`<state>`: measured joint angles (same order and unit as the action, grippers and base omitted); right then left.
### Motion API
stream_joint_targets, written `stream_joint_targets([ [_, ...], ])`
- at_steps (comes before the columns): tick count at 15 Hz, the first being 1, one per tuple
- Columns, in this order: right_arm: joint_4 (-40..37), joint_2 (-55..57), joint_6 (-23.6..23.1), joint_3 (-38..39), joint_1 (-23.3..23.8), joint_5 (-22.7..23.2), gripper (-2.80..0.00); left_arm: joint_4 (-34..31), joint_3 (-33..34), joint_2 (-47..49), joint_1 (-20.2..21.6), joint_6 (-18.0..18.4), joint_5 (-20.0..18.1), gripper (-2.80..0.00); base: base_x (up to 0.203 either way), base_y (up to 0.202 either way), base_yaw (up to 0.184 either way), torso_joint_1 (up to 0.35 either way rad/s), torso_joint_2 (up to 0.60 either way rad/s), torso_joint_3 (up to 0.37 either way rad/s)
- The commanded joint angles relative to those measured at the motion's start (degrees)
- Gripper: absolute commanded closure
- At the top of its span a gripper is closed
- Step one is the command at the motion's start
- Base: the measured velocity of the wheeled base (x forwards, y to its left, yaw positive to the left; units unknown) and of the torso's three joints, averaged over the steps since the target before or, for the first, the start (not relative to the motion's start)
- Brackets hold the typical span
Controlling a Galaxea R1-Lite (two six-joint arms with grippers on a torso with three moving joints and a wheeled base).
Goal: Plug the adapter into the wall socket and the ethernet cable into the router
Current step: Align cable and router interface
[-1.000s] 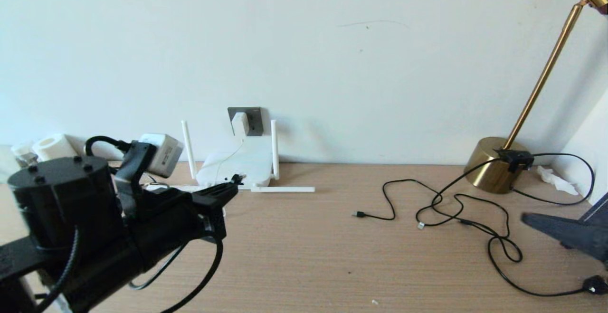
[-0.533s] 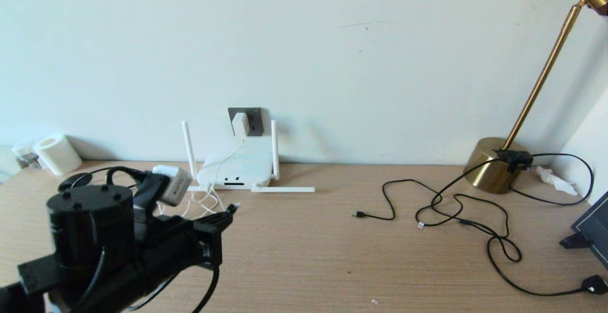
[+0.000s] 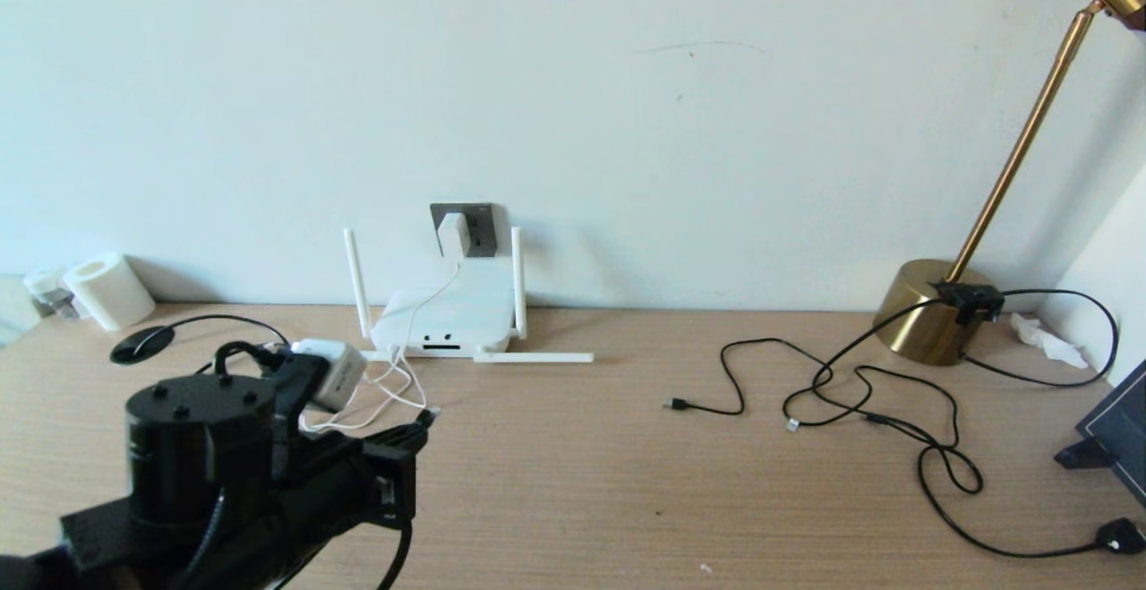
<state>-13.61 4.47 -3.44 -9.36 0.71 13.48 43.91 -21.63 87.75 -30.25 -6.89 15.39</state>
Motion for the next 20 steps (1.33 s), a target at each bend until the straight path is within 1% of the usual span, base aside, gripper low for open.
stream_joint_targets([
  [1,0.36,-4.73,-2.71,0.77,-0.18,-0.47,0.0,0.34,-2.42,2.62,-0.6,-0.46,3.05,0.0,0.0,0.0,0.0,0.0,0.0,0.0],
  [2,1.56,-4.56,-8.51,2.21,-0.22,-3.73,0.0,0.38,-3.76,3.41,-0.73,-2.55,4.83,0.0,0.0,0.0,0.0,0.0,0.0,0.0],
  [3,2.2,-4.46,-11.42,4.58,-0.24,-7.32,0.0,0.45,-4.08,3.48,-0.83,-4.79,5.44,0.0,0.0,0.0,0.0,0.0,0.0,0.0],
  [4,2.25,-4.4,-10.98,4.73,-0.26,-8.02,0.0,0.47,-4.19,3.6,-0.82,-5.06,5.48,0.0,0.0,0.0,0.0,0.0,0.0,0.0],
  [5,1.59,-4.36,-9.35,4.46,-0.35,-8.15,0.0,0.4,-4.26,4.38,-0.86,-4.92,5.44,0.0,0.0,0.0,0.0,0.0,0.0,0.0],
  [6,1.5,-4.38,-6.26,4.5,-0.35,-8.43,0.0,0.54,-4.6,5.18,-0.86,-4.82,5.56,0.0,0.0,0.0,0.0,0.0,0.0,0.0],
  [7,1.37,-4.38,-2.65,4.46,-0.3,-10.29,0.0,0.64,-5.08,5.88,-0.71,-4.83,5.61,0.0,0.0,0.0,0.0,0.0,0.0,0.0],
  [8,1.38,-4.38,-2.27,4.52,-0.27,-12.52,0.0,0.69,-5.47,7.13,-0.42,-4.92,5.61,0.0,0.0,0.0,0.0,0.0,0.0,0.0],
  [10,1.39,-4.38,-1.65,4.53,-0.27,-12.87,0.0,0.81,-6.23,9.96,-0.26,-4.85,6.5,0.0,0.0,0.0,0.0,0.0,0.0,0.0],
  [11,1.39,-4.38,-0.83,4.53,-0.27,-13.04,0.0,0.82,-6.31,10.74,-0.09,-4.81,8.52,0.0,0.0,0.0,0.0,0.0,0.0,0.0],
  [14,1.48,-4.38,0.02,4.53,-0.27,-13.31,0.0,0.83,-9.14,12.65,3.21,-3.81,10.12,0.0,0.0,0.0,0.0,0.0,0.0,0.0],
  [17,1.57,-4.38,0.81,4.44,-0.27,-13.22,0.0,0.96,-9.39,13.6,6.61,-4.38,9.9,0.0,0.0,0.0,0.0,0.0,0.0,0.0],
  [18,1.57,-4.38,0.89,4.51,-0.27,-13.22,0.0,1.83,-9.4,14.49,7.07,-4.7,9.78,0.0,0.0,0.0,0.0,0.0,0.0,0.0],
  [20,1.51,-4.38,0.89,4.46,-0.27,-13.22,0.0,5.91,-9.16,17.25,7.38,-4.72,9.67,0.0,0.0,0.0,0.0,0.0,0.0,0.0],
])
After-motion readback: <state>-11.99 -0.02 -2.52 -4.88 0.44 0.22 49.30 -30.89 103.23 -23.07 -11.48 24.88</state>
